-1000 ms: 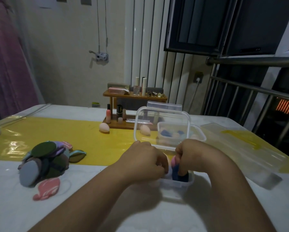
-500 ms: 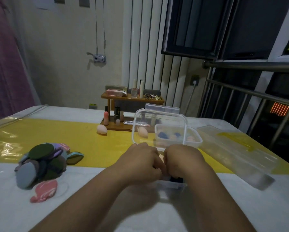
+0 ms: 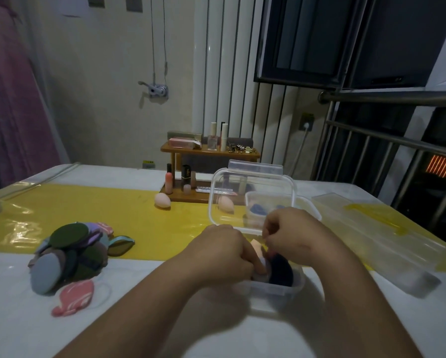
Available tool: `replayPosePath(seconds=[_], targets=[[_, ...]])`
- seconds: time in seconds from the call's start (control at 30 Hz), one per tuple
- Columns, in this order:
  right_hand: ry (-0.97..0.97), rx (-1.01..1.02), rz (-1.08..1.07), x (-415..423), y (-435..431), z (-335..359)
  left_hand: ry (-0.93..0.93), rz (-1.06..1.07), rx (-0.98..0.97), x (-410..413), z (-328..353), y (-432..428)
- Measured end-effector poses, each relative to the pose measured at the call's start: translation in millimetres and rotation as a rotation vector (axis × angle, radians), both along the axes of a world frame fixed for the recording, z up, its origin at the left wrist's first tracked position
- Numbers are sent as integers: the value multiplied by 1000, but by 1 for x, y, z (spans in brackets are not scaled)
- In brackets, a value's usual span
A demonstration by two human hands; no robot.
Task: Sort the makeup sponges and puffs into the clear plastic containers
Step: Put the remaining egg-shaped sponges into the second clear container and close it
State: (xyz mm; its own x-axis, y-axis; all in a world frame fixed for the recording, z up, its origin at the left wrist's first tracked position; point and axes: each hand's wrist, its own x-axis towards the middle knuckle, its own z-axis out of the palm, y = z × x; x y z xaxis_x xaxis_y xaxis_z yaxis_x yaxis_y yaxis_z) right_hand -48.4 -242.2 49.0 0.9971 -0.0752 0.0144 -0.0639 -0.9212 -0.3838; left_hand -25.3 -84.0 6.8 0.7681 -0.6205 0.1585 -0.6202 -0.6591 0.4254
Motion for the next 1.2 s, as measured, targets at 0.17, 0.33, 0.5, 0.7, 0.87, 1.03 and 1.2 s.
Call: replayPosePath(seconds=[0.17,0.33,0.5,0.7,0.87,1.03,1.2], targets=[[-209,155,-32,9,16,-13,-2,-36,33,2,-5,1],[-200,180,-11,13,26,-23,15,-72,23,3,-5,5],[-237,173,-42,16,25,-27,86,-127,-28,5,-5,13],[-177,35,-68,19,27,-32,184,-12,-372,10,-1,29],[-171,56,-141,23,23,-34,81,331,-679,23,-9,32],[-124,46,-152,25,14,-32,154,592,-731,52,-17,30],[-103,10,-165,23,0,-26,155,510,-360,88,-38,27]])
